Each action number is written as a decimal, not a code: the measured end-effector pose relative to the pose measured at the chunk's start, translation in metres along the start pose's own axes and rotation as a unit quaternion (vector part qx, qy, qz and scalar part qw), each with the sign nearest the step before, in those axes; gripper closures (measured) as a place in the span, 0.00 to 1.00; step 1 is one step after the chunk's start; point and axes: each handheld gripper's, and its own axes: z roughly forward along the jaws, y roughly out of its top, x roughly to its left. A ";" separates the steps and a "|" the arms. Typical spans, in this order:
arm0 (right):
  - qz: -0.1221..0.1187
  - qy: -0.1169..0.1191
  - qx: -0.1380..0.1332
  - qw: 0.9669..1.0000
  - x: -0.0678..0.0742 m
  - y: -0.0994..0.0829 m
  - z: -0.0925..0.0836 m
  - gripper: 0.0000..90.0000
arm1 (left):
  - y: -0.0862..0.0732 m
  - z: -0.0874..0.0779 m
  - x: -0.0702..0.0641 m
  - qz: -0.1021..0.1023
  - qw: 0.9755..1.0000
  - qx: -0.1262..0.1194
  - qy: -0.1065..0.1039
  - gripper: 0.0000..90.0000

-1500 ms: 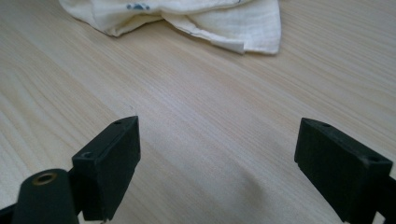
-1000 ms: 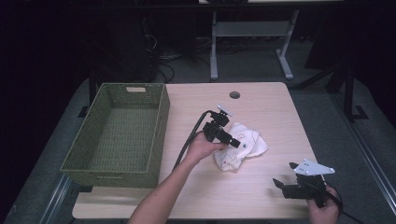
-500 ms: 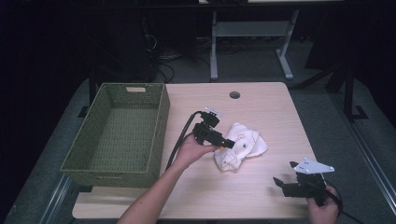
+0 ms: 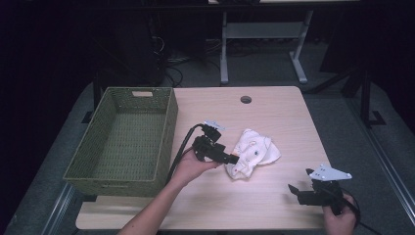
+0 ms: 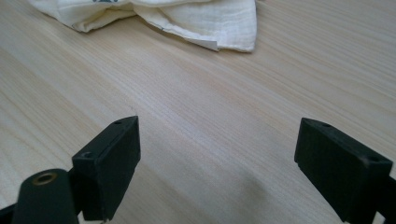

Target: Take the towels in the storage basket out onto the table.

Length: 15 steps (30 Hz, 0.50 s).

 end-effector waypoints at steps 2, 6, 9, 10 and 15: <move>0.000 0.000 0.001 1.000 0.000 0.000 0.001 0.16 | -0.004 -0.003 -0.001 0.007 1.000 -0.001 0.005 0.26; 0.002 0.000 0.004 1.000 -0.001 -0.001 0.001 0.16 | -0.011 -0.006 -0.001 0.008 1.000 -0.004 0.001 0.27; 0.007 0.000 0.004 1.000 -0.002 -0.002 0.000 0.16 | -0.019 -0.008 -0.003 0.011 1.000 -0.005 0.002 0.27; 0.009 -0.002 0.006 1.000 -0.003 -0.003 0.000 0.16 | -0.022 -0.009 -0.003 0.012 1.000 -0.006 0.003 0.27; 0.010 -0.002 0.006 1.000 -0.003 -0.003 0.000 0.16 | -0.033 -0.013 -0.005 0.016 1.000 -0.010 0.000 0.27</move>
